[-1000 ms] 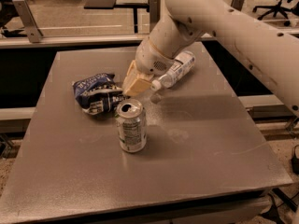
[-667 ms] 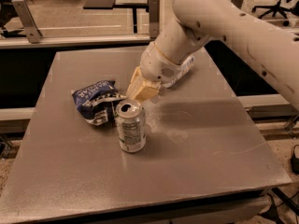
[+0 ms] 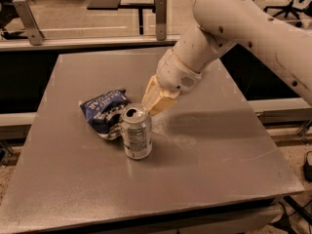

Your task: Move blue chip bag near 7up can

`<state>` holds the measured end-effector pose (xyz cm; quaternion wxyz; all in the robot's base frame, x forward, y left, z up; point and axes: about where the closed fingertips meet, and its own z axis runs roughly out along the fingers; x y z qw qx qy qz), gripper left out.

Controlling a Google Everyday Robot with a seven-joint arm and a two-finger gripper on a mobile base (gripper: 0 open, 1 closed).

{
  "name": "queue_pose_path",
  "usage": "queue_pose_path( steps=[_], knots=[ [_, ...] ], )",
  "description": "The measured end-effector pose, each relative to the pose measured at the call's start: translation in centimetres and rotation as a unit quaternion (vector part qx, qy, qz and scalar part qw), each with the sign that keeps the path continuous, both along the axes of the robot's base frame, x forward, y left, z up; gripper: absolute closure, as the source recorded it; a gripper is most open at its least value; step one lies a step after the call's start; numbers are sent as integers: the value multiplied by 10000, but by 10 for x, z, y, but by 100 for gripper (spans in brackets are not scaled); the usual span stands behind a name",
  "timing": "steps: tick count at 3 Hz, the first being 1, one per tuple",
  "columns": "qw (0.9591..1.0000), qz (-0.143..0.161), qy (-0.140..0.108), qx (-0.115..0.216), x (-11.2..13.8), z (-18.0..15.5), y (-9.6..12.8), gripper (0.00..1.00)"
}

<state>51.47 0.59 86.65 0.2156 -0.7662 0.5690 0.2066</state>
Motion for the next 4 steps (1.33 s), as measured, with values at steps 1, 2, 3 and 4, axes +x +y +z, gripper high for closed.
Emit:
queue_pose_path(
  steps=[1,2,3,4],
  knots=[
    [10000,-68,-48,3,2,1,-9,33],
    [10000,-47,-41,3,1,0,-6,4],
    [10000,-42,-40,3,1,0,-5,0],
    [10000,-41,-40,3,1,0,-5,0]
  ],
)
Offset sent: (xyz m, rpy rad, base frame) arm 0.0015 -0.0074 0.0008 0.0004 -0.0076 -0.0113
